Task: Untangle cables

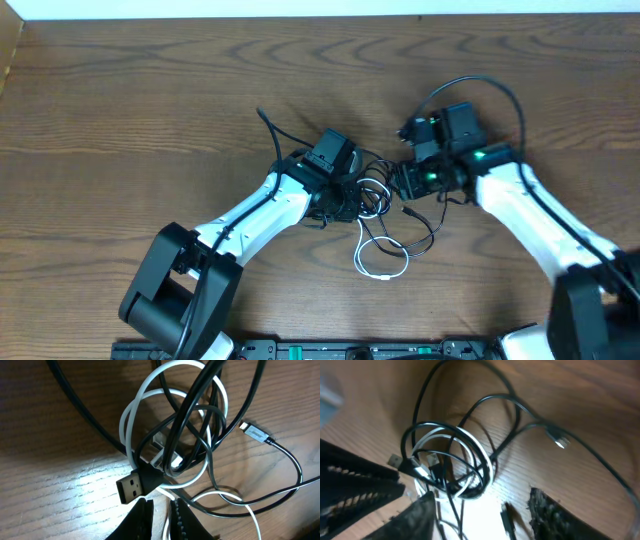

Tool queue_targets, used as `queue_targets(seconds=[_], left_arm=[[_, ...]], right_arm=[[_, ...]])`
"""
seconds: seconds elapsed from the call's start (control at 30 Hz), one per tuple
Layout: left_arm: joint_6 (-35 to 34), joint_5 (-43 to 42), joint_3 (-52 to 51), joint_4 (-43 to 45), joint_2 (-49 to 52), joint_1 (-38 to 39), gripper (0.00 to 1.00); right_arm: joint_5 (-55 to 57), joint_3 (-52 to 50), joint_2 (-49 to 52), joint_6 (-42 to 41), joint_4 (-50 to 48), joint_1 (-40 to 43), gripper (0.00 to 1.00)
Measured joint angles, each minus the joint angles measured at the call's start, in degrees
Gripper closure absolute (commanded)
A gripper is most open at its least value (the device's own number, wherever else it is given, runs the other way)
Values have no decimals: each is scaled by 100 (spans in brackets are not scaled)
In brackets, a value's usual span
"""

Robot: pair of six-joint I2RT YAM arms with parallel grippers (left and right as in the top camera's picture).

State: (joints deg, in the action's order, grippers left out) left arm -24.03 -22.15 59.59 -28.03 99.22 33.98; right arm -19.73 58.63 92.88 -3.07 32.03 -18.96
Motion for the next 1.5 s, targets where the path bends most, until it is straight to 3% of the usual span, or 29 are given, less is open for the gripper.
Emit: queue_targets(seconds=[0.4,0.53,0.6,0.63,1.17,1.5], left_arm=[[-2,0,-55,-26,0,0,83],[-2,0,-81,-37,0,0,83],[-2,2,-81,-55,0,0,83],[-2,0,-81,-85,0,0,83],[-4,0,-380,-144,0,0,83],[-20,-341,-387,756,0,0,83]], right_arm=[[2,-20,1176,-284,-479,-356,55],[-48,-7,1276,-319,-608,-518,73],[-66,17,1342,-358,-658,-575,94],[-68,24,1368,-409,-656,-599,99],[-221,-20,1145,-1453,-328,-273,99],[-393,-33,420,-2201,411,-164,99]])
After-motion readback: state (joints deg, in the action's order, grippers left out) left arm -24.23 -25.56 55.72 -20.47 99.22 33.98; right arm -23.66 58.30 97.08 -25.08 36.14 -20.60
